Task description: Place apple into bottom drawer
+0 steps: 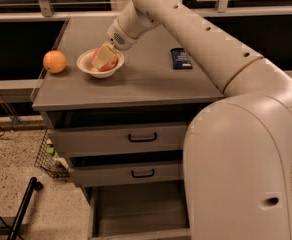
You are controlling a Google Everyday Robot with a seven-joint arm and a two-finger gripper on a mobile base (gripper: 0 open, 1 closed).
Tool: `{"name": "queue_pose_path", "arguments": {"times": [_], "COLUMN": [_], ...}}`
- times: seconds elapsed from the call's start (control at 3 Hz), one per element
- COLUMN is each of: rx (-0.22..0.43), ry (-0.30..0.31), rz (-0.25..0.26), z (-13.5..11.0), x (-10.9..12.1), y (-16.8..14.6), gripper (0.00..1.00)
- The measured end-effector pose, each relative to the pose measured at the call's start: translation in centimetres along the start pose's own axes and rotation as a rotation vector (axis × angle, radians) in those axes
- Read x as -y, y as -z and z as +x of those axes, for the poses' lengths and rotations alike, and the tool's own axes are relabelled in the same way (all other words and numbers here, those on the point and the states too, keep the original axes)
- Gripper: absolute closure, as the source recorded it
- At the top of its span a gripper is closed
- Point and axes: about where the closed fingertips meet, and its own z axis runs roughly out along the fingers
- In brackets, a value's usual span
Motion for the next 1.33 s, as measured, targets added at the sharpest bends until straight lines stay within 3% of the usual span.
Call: {"name": "queue_pose_path", "arguments": {"times": [0.33, 1.0, 1.33], "rx": [-0.020, -0.027, -0.027], "ry": [-0.005, -0.006, -0.006], "rz": [-0.024, -0.032, -0.032], "z": [0.93, 0.98, 0.98], "x": [-0.30, -0.37, -0.37], "y": [-1.31, -1.46, -1.46], "gripper": [0.49, 0.91, 1.00]}}
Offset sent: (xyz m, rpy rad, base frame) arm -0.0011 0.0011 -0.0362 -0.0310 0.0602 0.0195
